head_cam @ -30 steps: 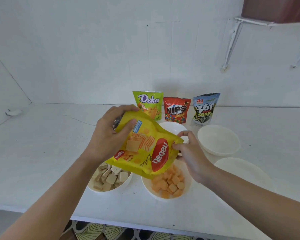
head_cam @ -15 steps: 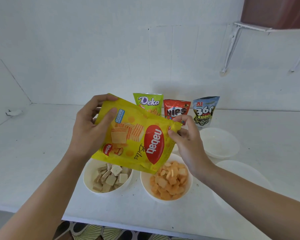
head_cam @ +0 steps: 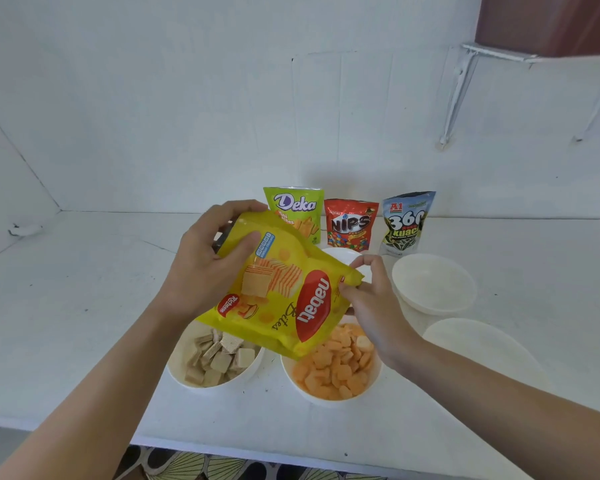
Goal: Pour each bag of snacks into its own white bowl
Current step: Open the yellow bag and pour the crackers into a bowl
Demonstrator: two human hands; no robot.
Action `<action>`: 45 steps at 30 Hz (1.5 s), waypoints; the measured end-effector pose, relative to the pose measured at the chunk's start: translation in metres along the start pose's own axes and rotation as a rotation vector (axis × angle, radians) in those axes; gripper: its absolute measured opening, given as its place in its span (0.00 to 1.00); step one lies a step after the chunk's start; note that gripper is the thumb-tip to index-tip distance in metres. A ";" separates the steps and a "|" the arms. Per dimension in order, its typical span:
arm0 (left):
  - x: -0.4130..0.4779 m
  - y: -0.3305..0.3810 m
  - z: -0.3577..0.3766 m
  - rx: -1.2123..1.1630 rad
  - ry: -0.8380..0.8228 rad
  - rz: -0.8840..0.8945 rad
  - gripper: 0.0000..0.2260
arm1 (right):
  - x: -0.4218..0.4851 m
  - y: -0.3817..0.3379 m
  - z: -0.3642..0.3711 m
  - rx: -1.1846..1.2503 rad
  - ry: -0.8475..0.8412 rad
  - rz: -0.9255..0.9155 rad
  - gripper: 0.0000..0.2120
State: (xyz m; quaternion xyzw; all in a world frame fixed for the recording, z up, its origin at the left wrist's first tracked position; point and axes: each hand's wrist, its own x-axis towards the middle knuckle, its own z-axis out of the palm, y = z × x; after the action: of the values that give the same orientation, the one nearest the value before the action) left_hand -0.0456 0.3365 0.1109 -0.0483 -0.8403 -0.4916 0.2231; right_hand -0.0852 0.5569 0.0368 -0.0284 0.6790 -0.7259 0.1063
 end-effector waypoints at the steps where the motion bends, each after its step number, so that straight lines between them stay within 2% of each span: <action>1: 0.002 0.003 -0.001 -0.015 0.021 0.009 0.13 | 0.000 -0.004 0.000 0.030 0.008 -0.039 0.09; 6: 0.007 0.015 -0.010 -0.091 0.083 0.046 0.12 | -0.002 -0.017 0.002 0.153 0.022 -0.231 0.09; 9: 0.008 0.020 -0.013 -0.099 0.074 0.076 0.12 | -0.002 -0.017 0.002 0.147 0.017 -0.277 0.10; 12: 0.008 0.017 -0.009 -0.070 0.033 0.073 0.12 | -0.001 -0.009 0.001 0.119 0.031 -0.217 0.11; 18: 0.007 0.001 0.003 0.043 -0.124 -0.016 0.16 | -0.001 0.012 0.001 0.015 0.063 0.019 0.10; 20: 0.008 0.001 0.002 0.055 -0.145 -0.015 0.17 | -0.001 0.012 0.001 0.030 0.071 0.027 0.10; 26: 0.017 0.024 -0.014 -0.024 -0.067 0.117 0.18 | 0.005 -0.016 0.003 0.199 0.082 -0.187 0.10; 30: 0.021 0.033 -0.025 -0.085 -0.059 0.176 0.16 | 0.005 -0.018 0.004 0.176 0.053 -0.282 0.11; 34: 0.019 0.028 -0.022 -0.072 -0.087 0.134 0.15 | 0.001 -0.002 0.001 0.161 0.025 -0.230 0.11; 37: 0.014 0.020 -0.012 -0.052 -0.148 0.052 0.15 | 0.001 0.012 -0.003 0.158 0.043 -0.107 0.11; 40: 0.011 0.015 -0.002 0.000 -0.189 -0.009 0.16 | 0.006 0.026 -0.008 0.040 0.102 0.017 0.07; 43: 0.014 0.018 0.001 0.054 -0.194 0.025 0.16 | 0.013 0.025 -0.015 -0.071 0.134 0.023 0.10; 45: 0.019 0.027 -0.001 0.050 -0.187 0.068 0.15 | 0.016 0.013 -0.018 -0.127 0.144 -0.037 0.12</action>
State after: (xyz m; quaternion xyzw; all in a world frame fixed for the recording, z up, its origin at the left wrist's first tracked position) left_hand -0.0544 0.3465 0.1412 -0.1168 -0.8675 -0.4559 0.1615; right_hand -0.1025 0.5706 0.0208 0.0046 0.7289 -0.6833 0.0417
